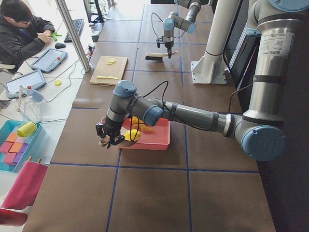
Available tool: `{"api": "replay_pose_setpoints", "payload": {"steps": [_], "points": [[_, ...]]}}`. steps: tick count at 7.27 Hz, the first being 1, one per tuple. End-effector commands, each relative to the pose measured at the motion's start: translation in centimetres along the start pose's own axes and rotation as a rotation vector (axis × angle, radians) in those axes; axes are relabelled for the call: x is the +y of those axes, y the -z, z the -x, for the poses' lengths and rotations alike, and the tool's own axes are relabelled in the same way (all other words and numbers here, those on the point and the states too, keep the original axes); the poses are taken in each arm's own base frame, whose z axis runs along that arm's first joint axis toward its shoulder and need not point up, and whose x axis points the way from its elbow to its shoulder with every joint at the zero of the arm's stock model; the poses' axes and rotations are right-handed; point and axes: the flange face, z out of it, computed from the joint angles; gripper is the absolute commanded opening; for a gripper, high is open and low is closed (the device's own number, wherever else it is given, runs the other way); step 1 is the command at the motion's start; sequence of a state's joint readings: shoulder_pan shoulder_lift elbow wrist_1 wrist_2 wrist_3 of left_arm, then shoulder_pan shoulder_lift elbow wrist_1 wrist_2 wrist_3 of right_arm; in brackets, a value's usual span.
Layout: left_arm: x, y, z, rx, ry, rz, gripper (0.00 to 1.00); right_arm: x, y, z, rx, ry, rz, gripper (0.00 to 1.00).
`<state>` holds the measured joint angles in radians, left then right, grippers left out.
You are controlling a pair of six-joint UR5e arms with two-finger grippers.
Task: Sweep and dump trash into bin
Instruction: 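Tilt the dustpan with the left gripper to dump the vegetables into the bin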
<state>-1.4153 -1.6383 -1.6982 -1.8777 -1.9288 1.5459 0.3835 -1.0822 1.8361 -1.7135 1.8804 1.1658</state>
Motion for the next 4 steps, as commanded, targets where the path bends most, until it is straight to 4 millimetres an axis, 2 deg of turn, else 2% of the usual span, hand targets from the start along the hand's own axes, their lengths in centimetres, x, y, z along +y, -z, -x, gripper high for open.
{"api": "replay_pose_setpoints", "payload": {"steps": [1,4], "points": [[-0.74,0.11,0.90,-0.009,-0.067,-0.005,0.00,0.06,0.12,-0.07,-0.002,0.001,-0.002,0.00],[-1.30,0.07,1.32,-0.012,-0.096,-0.011,0.00,0.11,0.27,-0.04,-0.005,0.002,-0.002,0.00]]}}
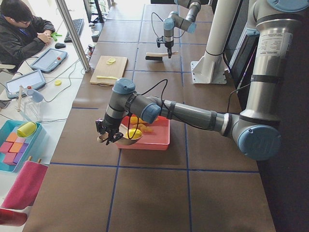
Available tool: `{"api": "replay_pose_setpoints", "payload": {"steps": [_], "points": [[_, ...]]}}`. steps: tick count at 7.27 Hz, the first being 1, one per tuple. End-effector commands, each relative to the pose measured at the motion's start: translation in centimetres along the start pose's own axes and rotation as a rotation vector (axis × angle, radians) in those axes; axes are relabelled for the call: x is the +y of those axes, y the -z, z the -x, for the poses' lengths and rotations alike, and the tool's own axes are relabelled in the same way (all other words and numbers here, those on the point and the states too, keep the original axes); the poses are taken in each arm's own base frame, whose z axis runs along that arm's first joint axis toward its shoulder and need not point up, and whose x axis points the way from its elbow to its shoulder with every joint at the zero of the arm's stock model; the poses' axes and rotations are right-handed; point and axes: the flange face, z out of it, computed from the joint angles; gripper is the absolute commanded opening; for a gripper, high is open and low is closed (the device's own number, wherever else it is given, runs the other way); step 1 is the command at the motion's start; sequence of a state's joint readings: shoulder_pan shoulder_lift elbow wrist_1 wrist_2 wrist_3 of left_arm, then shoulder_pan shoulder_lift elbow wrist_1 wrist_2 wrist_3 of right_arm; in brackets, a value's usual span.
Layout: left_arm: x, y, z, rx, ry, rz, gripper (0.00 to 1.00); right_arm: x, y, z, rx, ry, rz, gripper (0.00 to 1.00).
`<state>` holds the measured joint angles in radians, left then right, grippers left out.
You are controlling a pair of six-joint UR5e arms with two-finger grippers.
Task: Sweep and dump trash into bin
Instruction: 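Tilt the dustpan with the left gripper to dump the vegetables into the bin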
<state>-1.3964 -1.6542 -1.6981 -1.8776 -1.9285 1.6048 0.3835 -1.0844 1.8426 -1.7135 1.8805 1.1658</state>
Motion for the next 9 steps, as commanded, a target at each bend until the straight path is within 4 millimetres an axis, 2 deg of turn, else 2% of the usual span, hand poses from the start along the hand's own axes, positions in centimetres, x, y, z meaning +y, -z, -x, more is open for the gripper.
{"api": "replay_pose_setpoints", "payload": {"steps": [1,3,4,6,9], "points": [[0.3,0.0,-0.1,0.040,0.008,-0.002,0.00,0.1,0.1,-0.1,0.000,0.000,-0.002,0.00],[0.7,3.5,-0.3,0.078,0.065,0.011,0.00,0.1,0.2,0.0,-0.003,0.001,-0.003,0.00],[0.7,4.2,-0.4,0.084,0.081,0.015,0.00,0.1,0.2,0.0,-0.002,0.001,-0.002,0.00],[1.8,5.0,-0.7,0.080,0.105,0.147,0.00,0.1,0.2,0.0,-0.002,0.001,-0.002,0.00],[1.8,5.2,-0.5,0.075,0.101,0.155,0.00,0.1,0.3,0.0,-0.005,0.002,-0.003,0.00]]}}
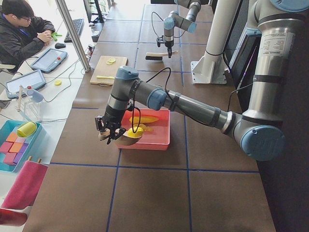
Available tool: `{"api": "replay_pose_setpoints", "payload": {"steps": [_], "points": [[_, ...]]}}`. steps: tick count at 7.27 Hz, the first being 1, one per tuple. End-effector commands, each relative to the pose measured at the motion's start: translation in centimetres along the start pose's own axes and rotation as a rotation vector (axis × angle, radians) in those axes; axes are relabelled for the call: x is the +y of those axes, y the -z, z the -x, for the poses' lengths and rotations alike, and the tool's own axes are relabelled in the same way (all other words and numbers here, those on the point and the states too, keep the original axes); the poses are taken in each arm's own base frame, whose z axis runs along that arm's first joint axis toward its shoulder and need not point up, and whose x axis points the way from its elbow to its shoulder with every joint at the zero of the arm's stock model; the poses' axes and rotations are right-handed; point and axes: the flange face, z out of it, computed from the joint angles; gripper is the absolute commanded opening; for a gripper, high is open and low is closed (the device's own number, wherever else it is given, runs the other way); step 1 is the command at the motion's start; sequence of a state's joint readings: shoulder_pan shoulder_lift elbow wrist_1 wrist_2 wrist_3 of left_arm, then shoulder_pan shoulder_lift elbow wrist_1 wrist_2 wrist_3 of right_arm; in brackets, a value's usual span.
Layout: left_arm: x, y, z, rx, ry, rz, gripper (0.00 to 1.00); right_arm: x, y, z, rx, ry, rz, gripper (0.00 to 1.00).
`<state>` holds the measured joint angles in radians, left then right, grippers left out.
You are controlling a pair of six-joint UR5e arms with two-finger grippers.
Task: Sweep and dump trash into bin
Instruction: 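Tilt the dustpan with the left gripper to dump the vegetables into the bin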
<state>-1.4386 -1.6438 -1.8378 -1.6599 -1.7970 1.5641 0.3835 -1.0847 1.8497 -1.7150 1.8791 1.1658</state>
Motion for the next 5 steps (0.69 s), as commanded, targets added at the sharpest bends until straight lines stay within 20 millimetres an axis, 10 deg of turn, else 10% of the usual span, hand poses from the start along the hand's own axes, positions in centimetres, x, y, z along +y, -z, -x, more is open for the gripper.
{"api": "replay_pose_setpoints", "payload": {"steps": [1,5], "points": [[-0.3,0.0,0.3,0.007,-0.001,0.003,0.00,0.0,-0.1,-0.1,0.002,-0.001,0.001,0.00],[-1.4,-0.1,0.9,0.046,0.068,-0.102,0.00,0.1,0.1,0.1,-0.002,0.002,-0.003,0.00]]}}
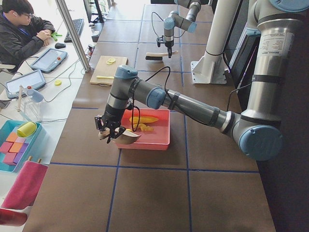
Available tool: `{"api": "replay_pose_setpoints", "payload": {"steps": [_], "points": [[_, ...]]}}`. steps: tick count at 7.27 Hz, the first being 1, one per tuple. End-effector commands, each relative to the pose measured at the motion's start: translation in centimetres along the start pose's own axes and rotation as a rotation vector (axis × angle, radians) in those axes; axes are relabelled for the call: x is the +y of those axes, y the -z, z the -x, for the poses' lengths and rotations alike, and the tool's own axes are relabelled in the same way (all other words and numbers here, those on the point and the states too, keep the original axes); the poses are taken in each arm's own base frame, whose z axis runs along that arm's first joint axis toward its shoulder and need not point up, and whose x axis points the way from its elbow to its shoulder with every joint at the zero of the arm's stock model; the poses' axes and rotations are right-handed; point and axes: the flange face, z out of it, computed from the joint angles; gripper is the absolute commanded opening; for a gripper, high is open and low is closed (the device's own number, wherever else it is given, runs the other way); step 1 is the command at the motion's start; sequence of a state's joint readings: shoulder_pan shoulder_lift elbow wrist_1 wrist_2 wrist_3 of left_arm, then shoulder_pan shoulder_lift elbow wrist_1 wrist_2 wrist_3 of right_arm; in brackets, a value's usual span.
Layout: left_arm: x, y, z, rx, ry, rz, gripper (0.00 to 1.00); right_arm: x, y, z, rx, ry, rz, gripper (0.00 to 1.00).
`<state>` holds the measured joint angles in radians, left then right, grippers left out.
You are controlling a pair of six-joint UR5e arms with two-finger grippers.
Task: Sweep and dump trash into bin
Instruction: 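Tilt the dustpan with the left gripper to dump the vegetables into the bin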
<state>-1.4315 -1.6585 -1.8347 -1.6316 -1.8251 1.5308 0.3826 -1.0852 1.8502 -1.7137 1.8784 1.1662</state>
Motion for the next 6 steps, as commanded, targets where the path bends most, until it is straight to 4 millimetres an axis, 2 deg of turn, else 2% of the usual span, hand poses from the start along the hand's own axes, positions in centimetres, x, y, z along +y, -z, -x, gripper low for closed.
{"api": "replay_pose_setpoints", "payload": {"steps": [1,2,3,5,6], "points": [[-1.9,0.1,0.5,0.067,0.131,-0.188,0.00,0.0,0.1,0.1,-0.001,0.000,-0.003,0.00],[-3.1,0.0,0.3,0.102,0.227,-0.324,0.00,0.0,0.1,0.1,-0.002,0.000,-0.003,0.00],[-4.5,1.3,0.5,0.128,0.318,-0.454,0.00,0.0,0.2,0.0,-0.002,-0.001,-0.004,0.00],[-6.3,4.9,1.2,0.136,0.498,-0.528,0.00,0.0,0.1,0.1,-0.002,-0.015,-0.003,0.00],[-9.7,6.0,1.8,0.148,0.523,-0.553,0.00,0.3,0.1,0.3,-0.004,-0.018,-0.001,0.00]]}}
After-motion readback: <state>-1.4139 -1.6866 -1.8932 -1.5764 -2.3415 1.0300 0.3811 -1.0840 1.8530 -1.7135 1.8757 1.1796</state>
